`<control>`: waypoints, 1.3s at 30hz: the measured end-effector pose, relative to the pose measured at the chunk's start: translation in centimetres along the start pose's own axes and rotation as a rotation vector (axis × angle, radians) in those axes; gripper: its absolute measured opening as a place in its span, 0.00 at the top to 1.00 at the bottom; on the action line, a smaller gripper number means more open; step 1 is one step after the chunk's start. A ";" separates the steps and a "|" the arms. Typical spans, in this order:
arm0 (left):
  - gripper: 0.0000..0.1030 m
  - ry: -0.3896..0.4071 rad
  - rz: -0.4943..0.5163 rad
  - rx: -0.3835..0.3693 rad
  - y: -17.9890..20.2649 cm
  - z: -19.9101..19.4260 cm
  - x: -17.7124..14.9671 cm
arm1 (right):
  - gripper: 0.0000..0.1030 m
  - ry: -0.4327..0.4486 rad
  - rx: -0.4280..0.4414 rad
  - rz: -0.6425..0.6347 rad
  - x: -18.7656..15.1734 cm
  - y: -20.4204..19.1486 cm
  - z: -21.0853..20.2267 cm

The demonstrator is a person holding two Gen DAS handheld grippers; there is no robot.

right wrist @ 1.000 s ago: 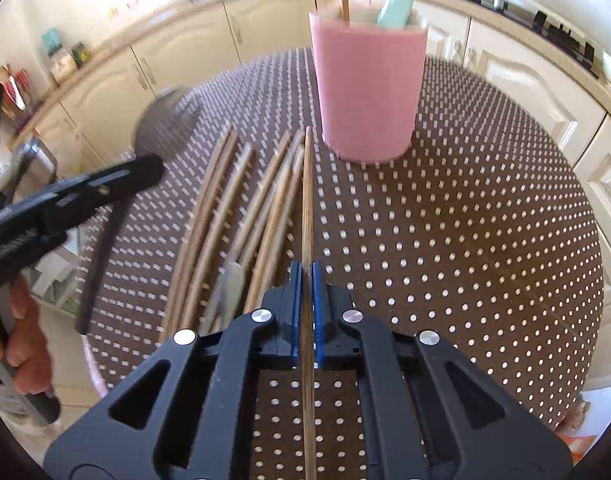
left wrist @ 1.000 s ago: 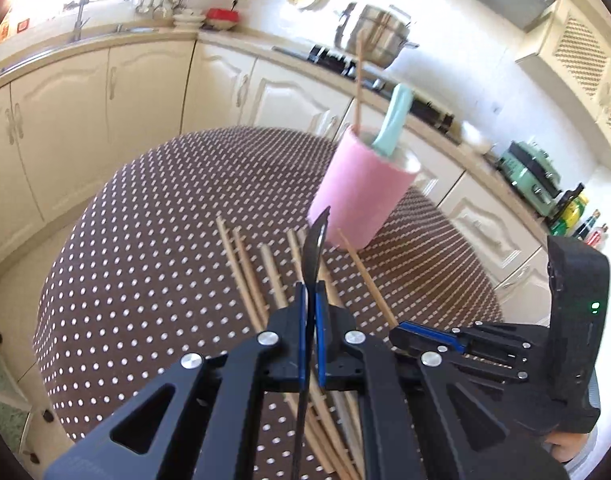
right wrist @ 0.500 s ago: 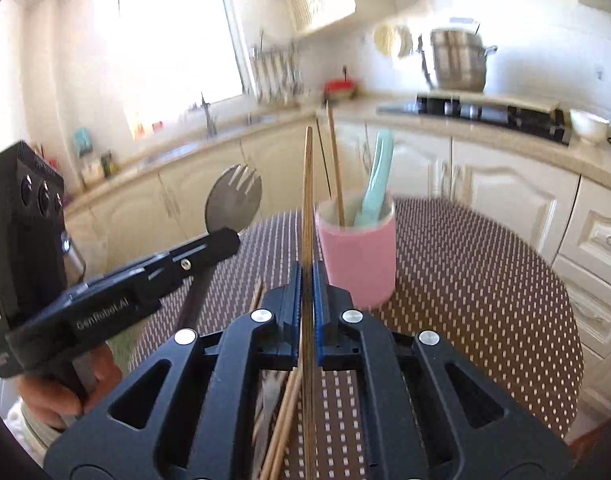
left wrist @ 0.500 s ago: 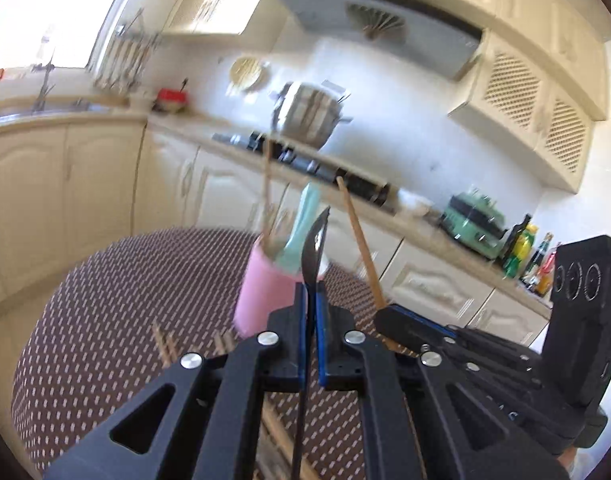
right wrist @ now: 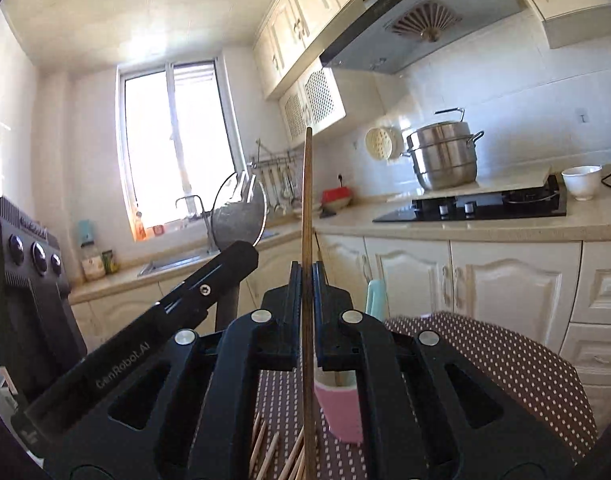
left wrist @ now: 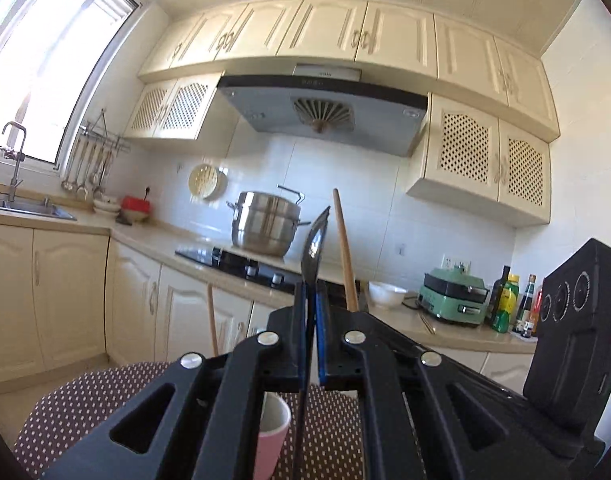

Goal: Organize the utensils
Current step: 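Lift spoon and chopstick and drop them into the pink cup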

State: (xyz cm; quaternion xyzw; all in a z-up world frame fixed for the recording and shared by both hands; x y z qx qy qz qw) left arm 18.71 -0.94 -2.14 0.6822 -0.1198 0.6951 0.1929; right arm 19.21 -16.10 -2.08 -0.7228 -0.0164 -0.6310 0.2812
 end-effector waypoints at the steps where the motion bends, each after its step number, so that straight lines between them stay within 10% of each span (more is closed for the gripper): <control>1: 0.96 0.006 -0.007 -0.003 -0.2 0.4 0.0 | 0.94 0.010 -0.003 0.004 0.3 0.3 0.6; 39: 0.96 -0.049 -0.240 0.118 -8.2 10.4 -7.3 | 0.94 0.132 -0.048 0.102 0.9 4.8 9.2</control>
Point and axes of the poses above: each gripper's, at about its wrist camera, not at the fingertips, and z roughly the way its jaws point, y to its right, x to its top, the point moved 2 cm from there along z, roughly the way its jaws point, and after that the axes turned 8 degrees about z, right-handed, at the moved point
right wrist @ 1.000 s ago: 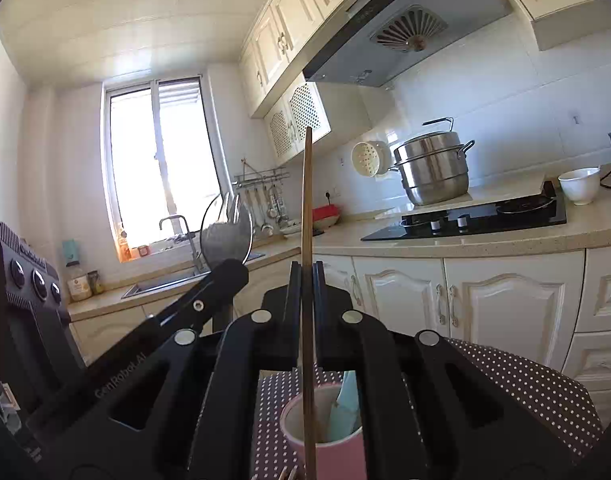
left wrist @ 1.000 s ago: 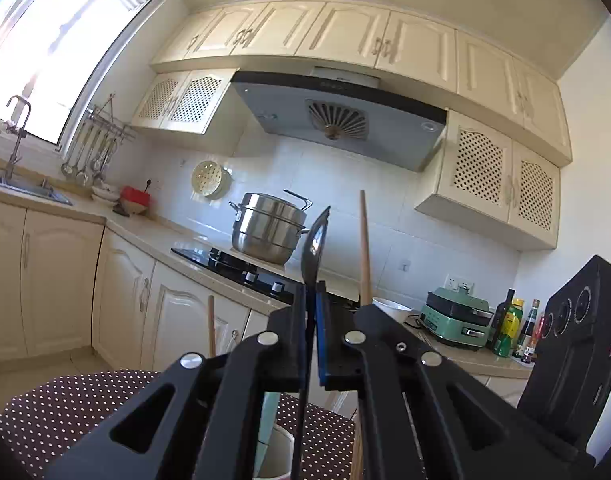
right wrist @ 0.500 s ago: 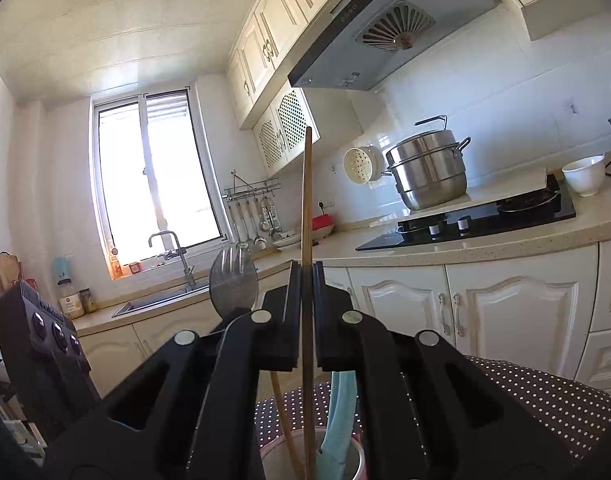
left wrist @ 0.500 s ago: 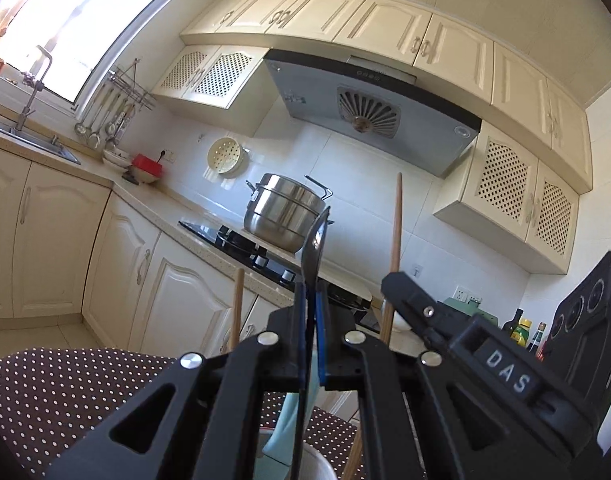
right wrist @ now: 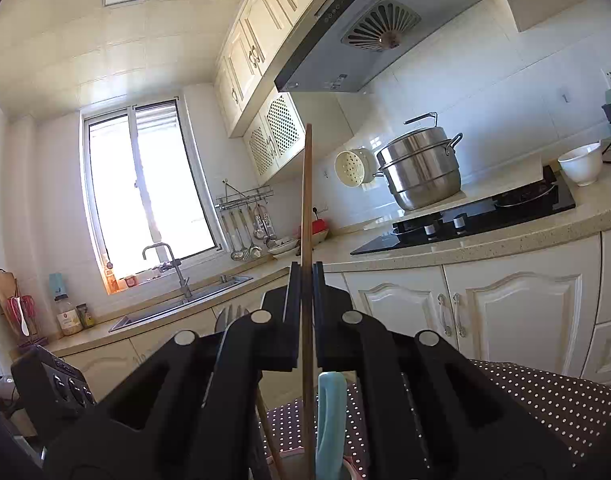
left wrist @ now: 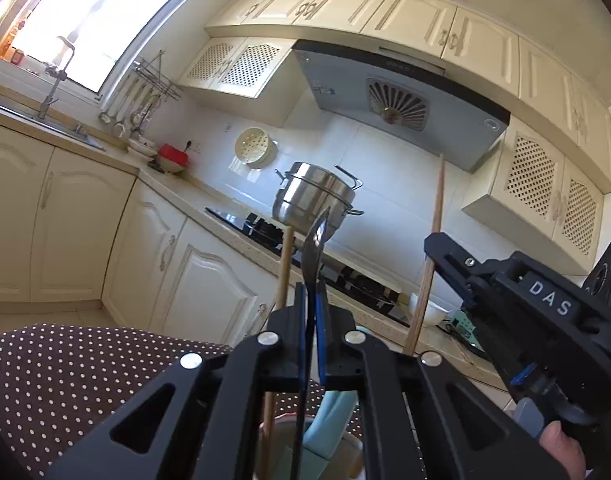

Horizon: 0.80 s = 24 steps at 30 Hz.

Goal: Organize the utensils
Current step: 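Lift spoon and chopstick and drop them into the pink cup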

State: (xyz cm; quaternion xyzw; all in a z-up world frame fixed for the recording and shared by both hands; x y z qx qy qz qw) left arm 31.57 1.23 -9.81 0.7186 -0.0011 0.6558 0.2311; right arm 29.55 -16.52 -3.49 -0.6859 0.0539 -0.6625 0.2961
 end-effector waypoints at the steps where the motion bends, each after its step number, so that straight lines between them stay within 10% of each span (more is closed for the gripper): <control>1: 0.96 0.000 -0.004 0.015 0.0 -0.1 -0.1 | 0.94 -0.005 -0.003 -0.006 -0.1 0.0 0.1; 7: 0.89 -0.019 0.034 0.007 0.9 -0.4 0.2 | 0.94 -0.045 -0.026 -0.026 -1.4 0.4 -0.1; 9: 0.67 -0.022 0.042 0.020 1.1 -0.6 0.4 | 0.94 -0.051 -0.028 -0.032 -1.6 0.3 -0.5; 24: 0.46 -0.066 0.147 0.138 2.3 -3.4 3.0 | 0.94 -0.079 -0.060 -0.051 -1.8 0.1 -2.9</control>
Point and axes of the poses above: each gripper's, at about its wrist camera, not at the fingertips, and z roughly the way its jaws point, y to its right, x to its top, the point moved 2 cm from there along z, roughly the way its jaws point, and after that the axes turned 8 degrees about z, right-handed, at the moved point
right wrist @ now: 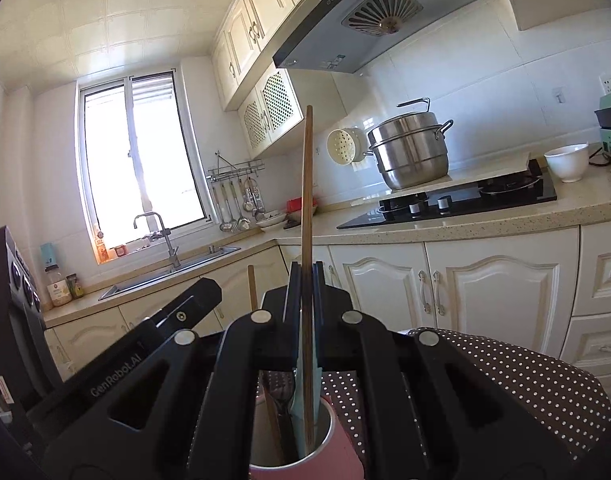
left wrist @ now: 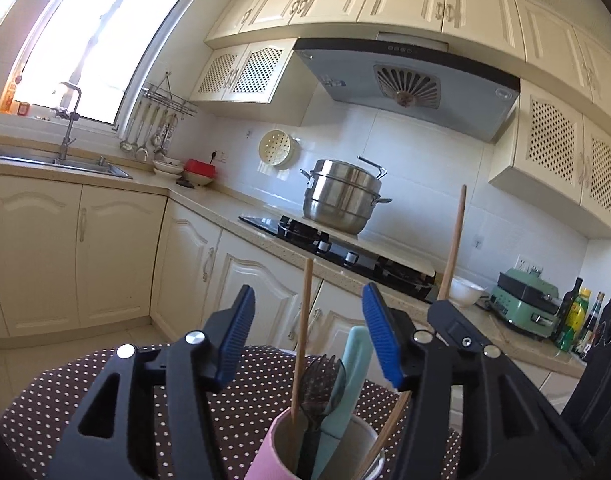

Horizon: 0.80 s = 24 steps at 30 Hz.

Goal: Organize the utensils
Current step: 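Lift spoon and chopstick and drop them into the pink cup, then open both tools and withdraw them from the pink cup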

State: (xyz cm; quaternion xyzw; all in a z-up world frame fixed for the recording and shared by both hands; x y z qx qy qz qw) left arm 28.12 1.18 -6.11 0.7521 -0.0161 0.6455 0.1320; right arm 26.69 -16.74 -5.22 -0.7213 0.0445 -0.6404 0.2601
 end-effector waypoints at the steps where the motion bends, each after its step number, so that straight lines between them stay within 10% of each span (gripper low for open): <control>1: 0.46 -0.003 0.008 0.004 0.1 -0.3 0.1 | 0.94 -0.002 -0.003 -0.006 -0.1 -0.1 -0.2; 24: 0.32 -0.051 0.159 0.125 0.3 -4.8 0.0 | 0.94 -0.082 -0.080 -0.090 -2.7 -1.8 -2.3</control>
Point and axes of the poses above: each gripper's, at about its wrist camera, not at the fingertips, and z roughly the way its jaws point, y to its right, x to its top, the point moved 2 cm from there along z, roughly the way its jaws point, and after that the axes turned 8 degrees about z, right-handed, at the moved point
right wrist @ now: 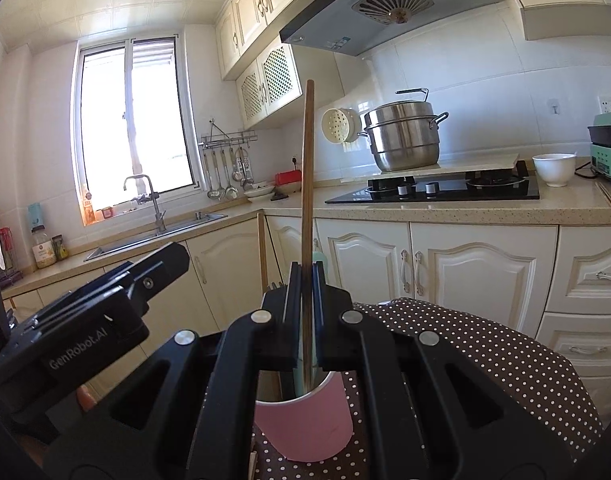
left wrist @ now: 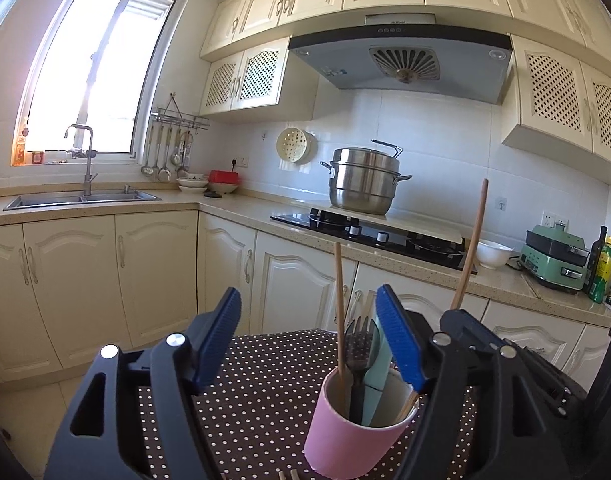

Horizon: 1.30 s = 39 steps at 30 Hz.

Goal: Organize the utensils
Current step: 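Open both tools and withdraw them from the pink cup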

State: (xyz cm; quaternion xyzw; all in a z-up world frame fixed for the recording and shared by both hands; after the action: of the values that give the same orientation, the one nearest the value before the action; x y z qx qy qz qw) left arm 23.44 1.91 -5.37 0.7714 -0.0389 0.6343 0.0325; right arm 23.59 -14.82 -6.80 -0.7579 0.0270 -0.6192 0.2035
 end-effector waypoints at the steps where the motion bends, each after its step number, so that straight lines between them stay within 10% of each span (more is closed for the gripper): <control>1: 0.32 0.000 0.000 0.002 -0.1 -0.2 0.0 | 0.94 -0.005 -0.004 0.001 -0.1 -0.1 0.0; 8: 0.32 -0.010 -0.013 0.008 -0.5 -1.0 0.1 | 0.92 -0.015 -0.011 -0.011 -0.3 -0.8 -0.8; 12: 0.30 -0.004 -0.027 0.001 -0.8 -2.0 0.1 | 0.65 -0.001 -0.011 -0.023 -0.2 -1.3 -1.6; 25: 0.28 -0.057 -0.008 0.006 -1.6 -5.6 0.5 | 0.51 0.023 -0.051 -0.073 1.1 -2.3 -5.2; 39: 0.25 -0.583 -0.013 -0.015 -4.9 -5.8 -7.9 | 0.44 -0.356 -0.102 -0.153 -3.9 -1.3 -5.9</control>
State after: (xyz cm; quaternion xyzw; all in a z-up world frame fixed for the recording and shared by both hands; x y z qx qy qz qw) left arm 16.75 7.52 -12.02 0.9212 -0.0464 0.3853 0.0294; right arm 16.81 -14.12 -9.11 -0.8647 -0.0360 -0.4867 0.1188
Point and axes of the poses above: each gripper's, at about its wrist camera, not at the fingertips, and z roughly the way its jaws point, y to its right, x to its top, the point moved 2 cm from there along z, roughly the way its jaws point, and after that the axes turned 8 degrees about z, right-handed, at the moved point
